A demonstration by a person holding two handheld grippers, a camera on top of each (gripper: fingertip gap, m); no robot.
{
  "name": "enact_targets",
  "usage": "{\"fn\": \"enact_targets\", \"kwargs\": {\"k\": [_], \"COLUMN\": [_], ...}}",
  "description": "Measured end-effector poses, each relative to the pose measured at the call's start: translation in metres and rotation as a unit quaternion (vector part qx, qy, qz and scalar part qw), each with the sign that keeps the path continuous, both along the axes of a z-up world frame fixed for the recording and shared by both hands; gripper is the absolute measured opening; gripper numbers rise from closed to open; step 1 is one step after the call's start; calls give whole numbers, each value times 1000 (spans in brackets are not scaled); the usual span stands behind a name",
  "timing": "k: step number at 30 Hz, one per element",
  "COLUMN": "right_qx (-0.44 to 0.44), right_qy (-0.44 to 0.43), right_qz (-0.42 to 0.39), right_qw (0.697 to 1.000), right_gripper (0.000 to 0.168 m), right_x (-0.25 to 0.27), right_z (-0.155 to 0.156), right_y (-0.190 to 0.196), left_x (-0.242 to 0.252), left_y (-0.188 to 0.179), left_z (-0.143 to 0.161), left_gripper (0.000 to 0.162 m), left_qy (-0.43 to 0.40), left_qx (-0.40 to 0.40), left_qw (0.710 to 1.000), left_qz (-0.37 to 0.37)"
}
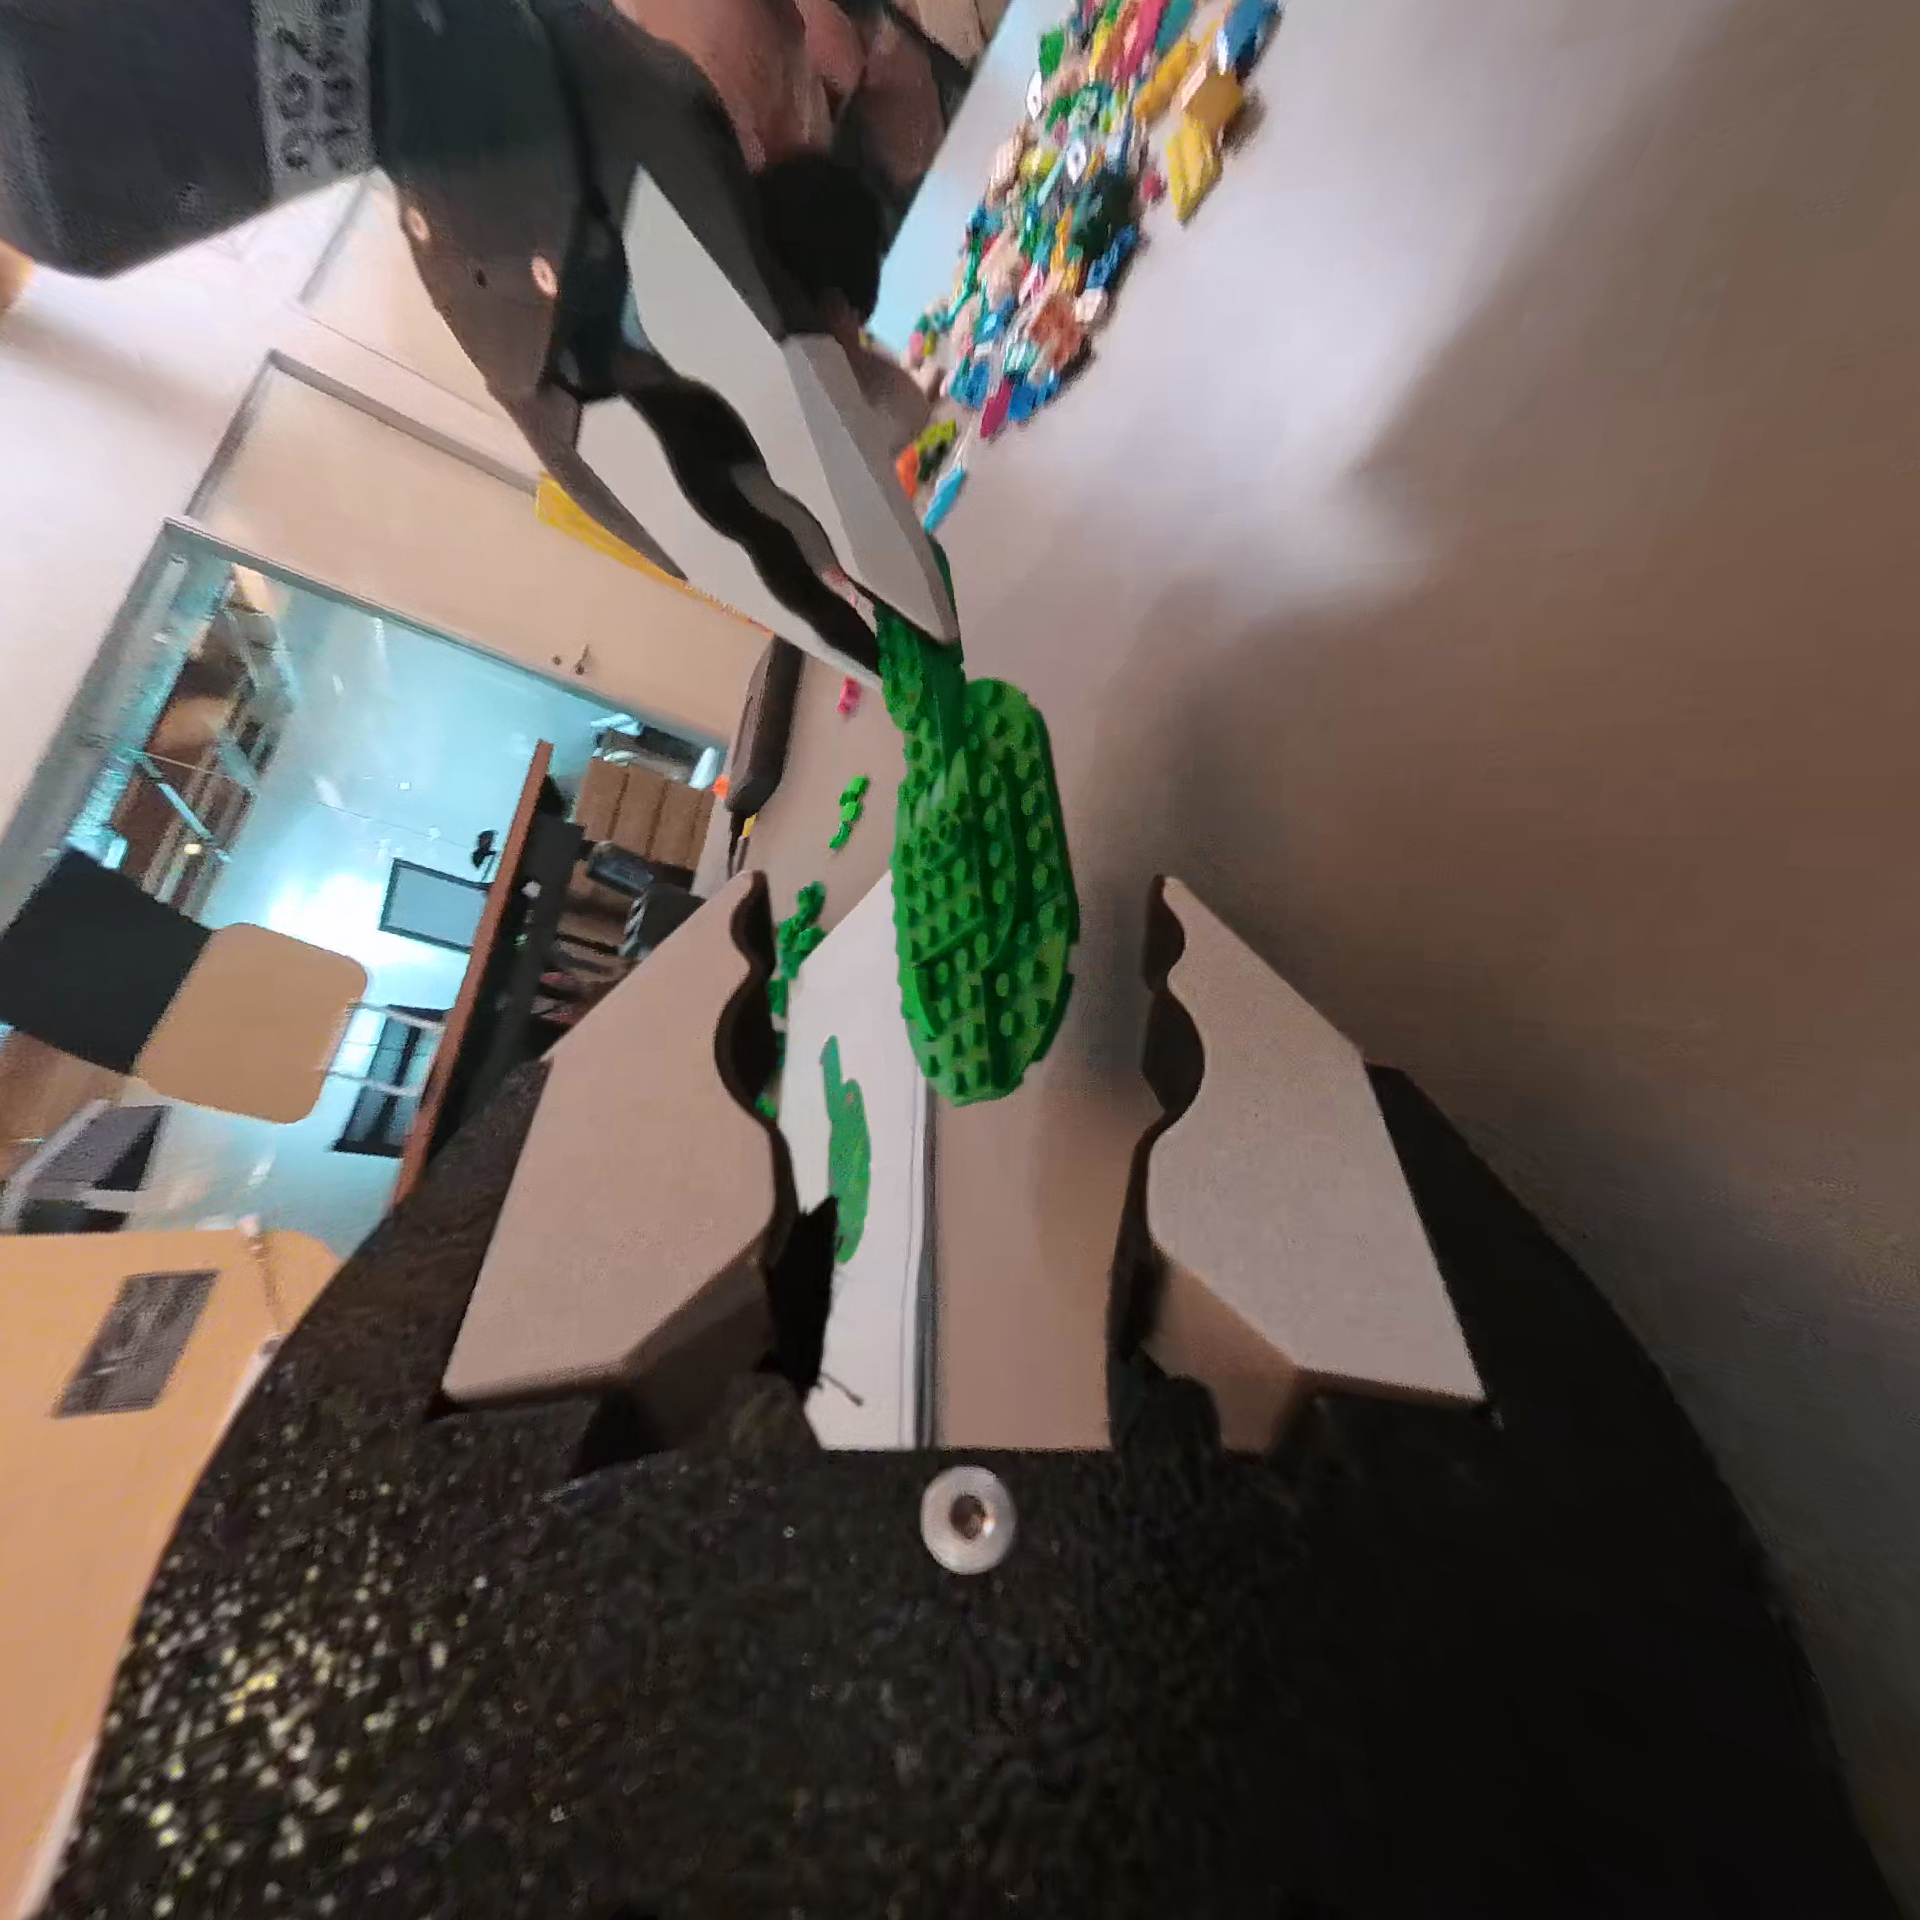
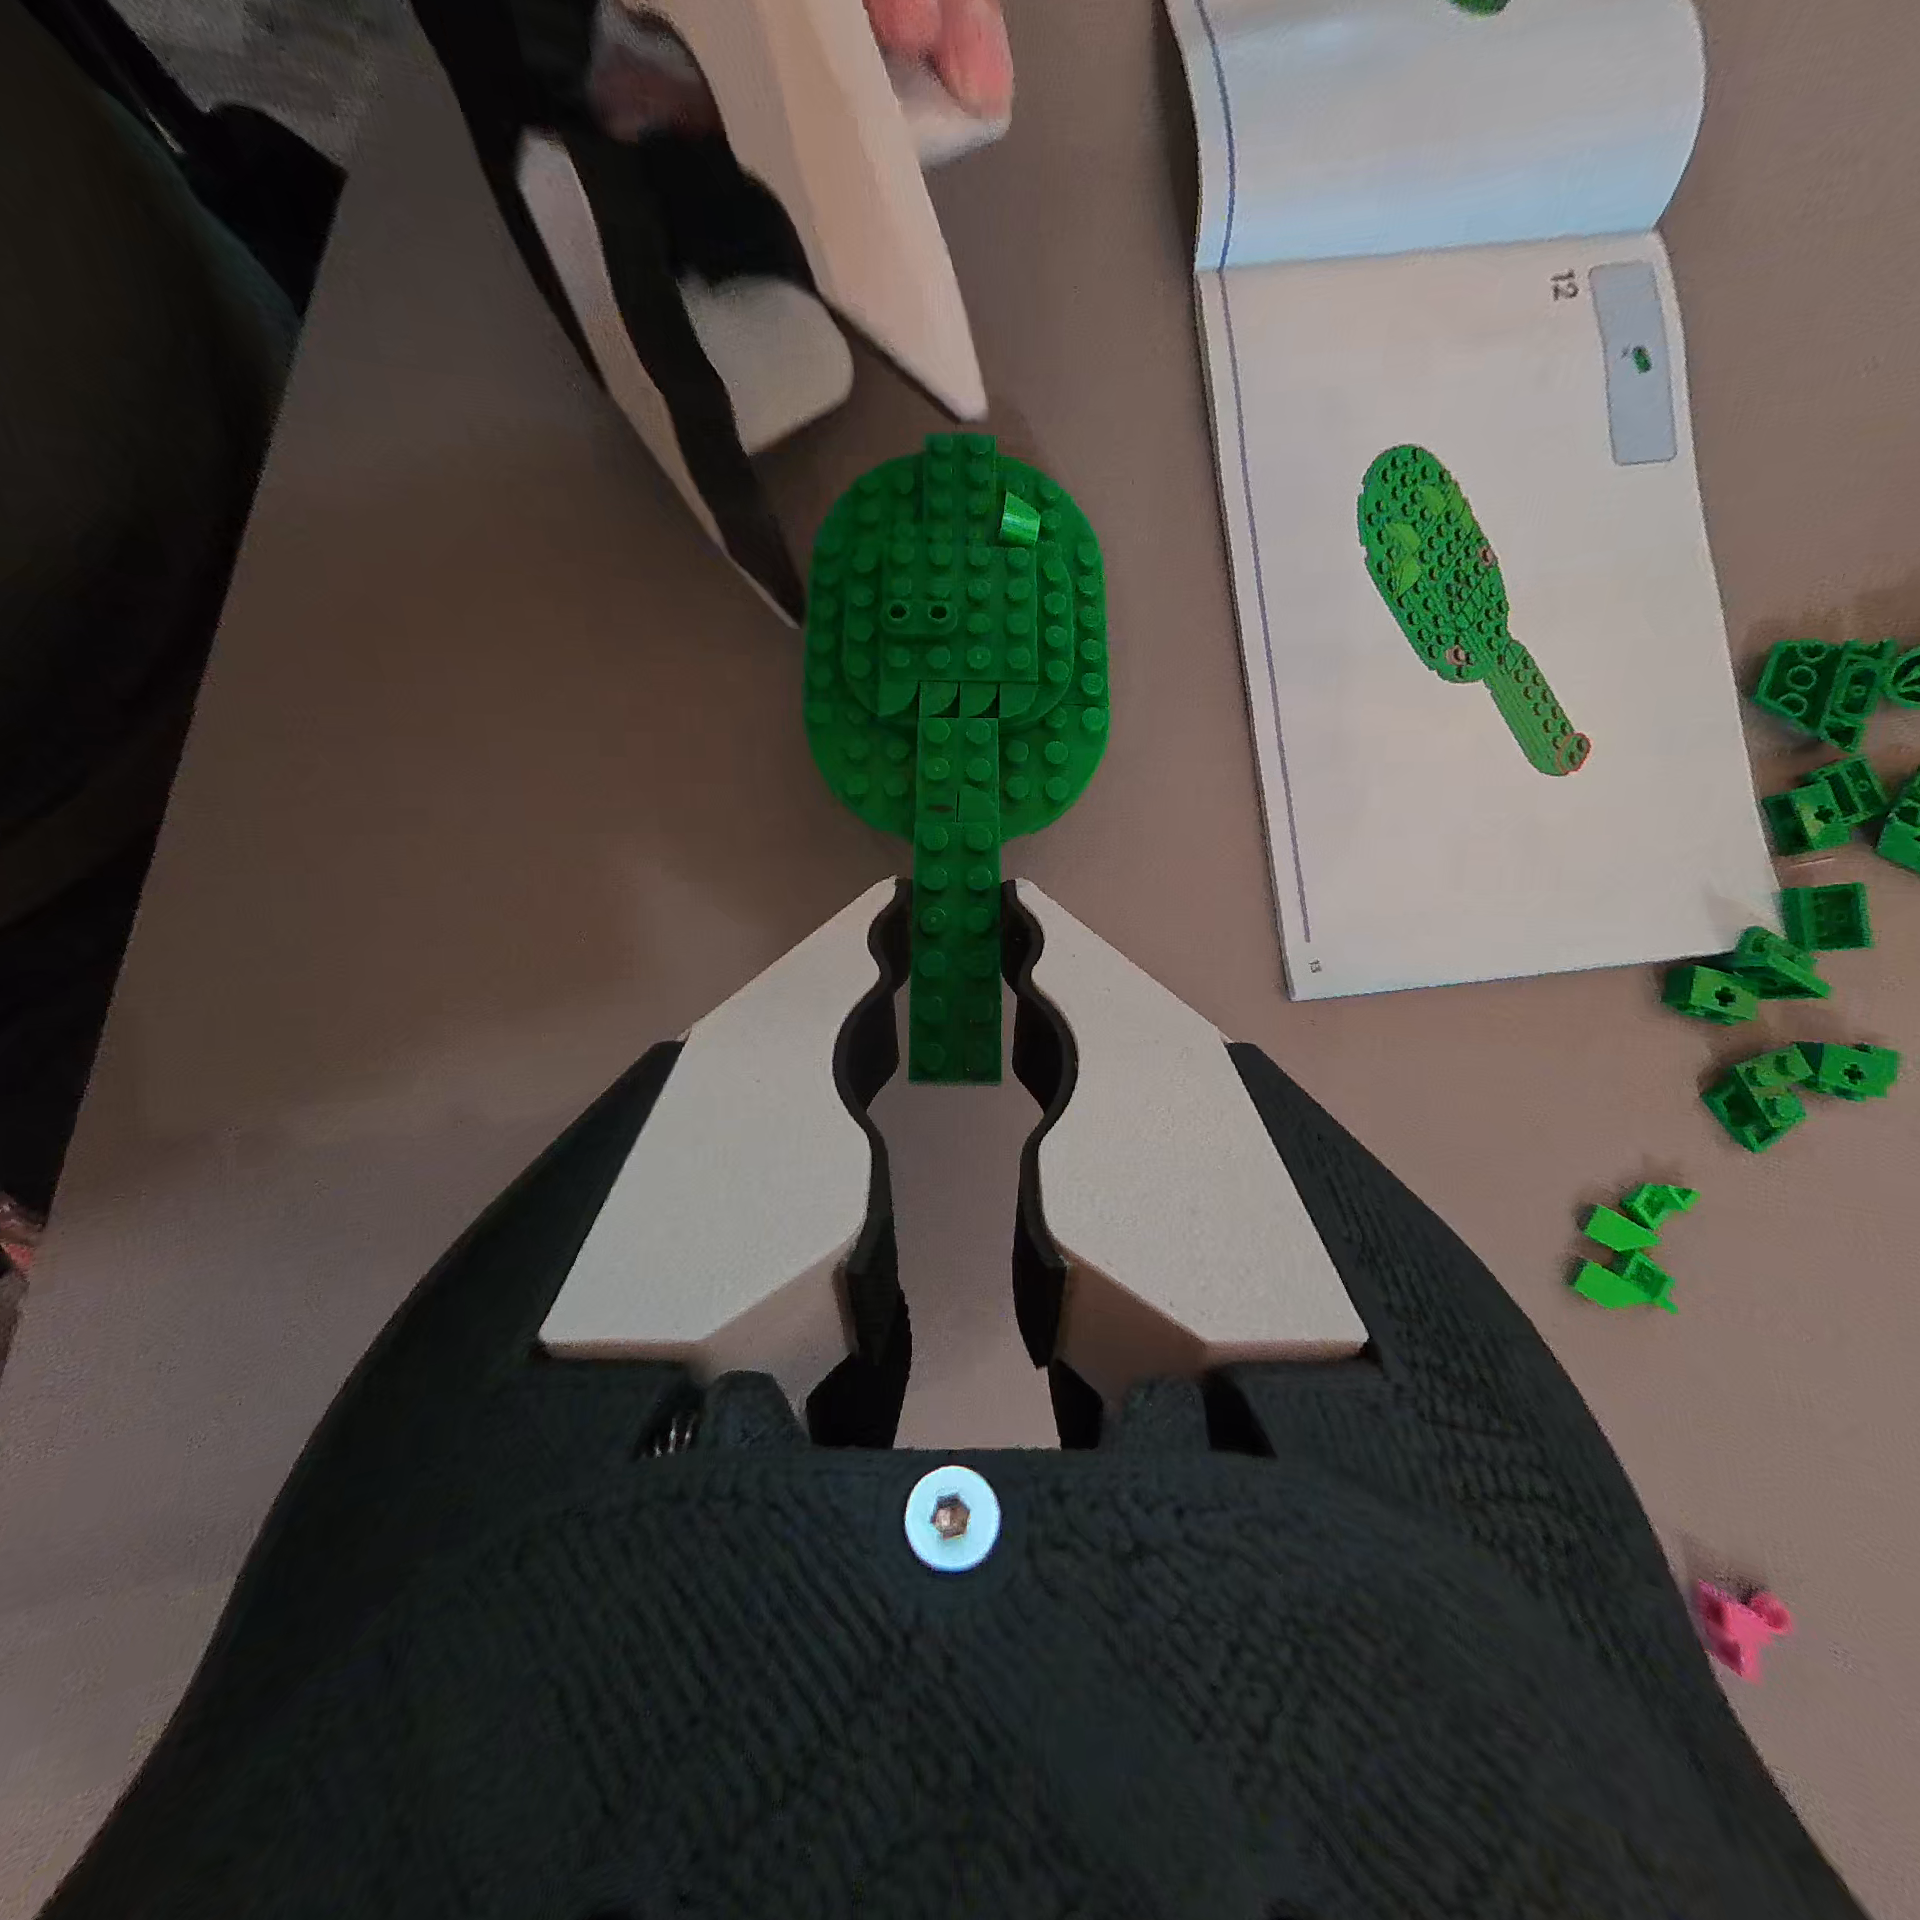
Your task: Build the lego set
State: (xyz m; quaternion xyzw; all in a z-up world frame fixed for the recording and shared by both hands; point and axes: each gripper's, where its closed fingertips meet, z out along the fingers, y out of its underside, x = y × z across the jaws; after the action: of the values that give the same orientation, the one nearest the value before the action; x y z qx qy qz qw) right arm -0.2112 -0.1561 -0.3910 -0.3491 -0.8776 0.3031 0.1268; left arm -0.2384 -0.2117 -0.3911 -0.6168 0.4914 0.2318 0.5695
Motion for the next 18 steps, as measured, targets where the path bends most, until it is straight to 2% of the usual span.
{"fn": "enact_targets", "kwargs": {"k": [1,5,7,12,18], "right_qx": [-7,-33,-45,-46,-23], "right_qy": [6,27,37,66,92], "right_qz": [-2,-12,-15,-20,-32], "right_qw": [1000,999,998,997,995], "right_gripper": [15,15,15,15,16], "right_x": [0,3,4,9,15], "right_z": [1,8,14,30,43], "right_y": [-1,-3,-4,-4,-2], "left_x": [-2,0,0,3,6], "left_y": [4,13,16,22,26], "left_z": [-3,-1,4,25,42], "left_gripper": [68,63,55,16,10], "left_qy": [20,81,103,129,159], "left_qx": [5,49,75,138,149], "left_qw": [1000,995,991,981,975], "left_qz": [8,22,31,46,48]}}
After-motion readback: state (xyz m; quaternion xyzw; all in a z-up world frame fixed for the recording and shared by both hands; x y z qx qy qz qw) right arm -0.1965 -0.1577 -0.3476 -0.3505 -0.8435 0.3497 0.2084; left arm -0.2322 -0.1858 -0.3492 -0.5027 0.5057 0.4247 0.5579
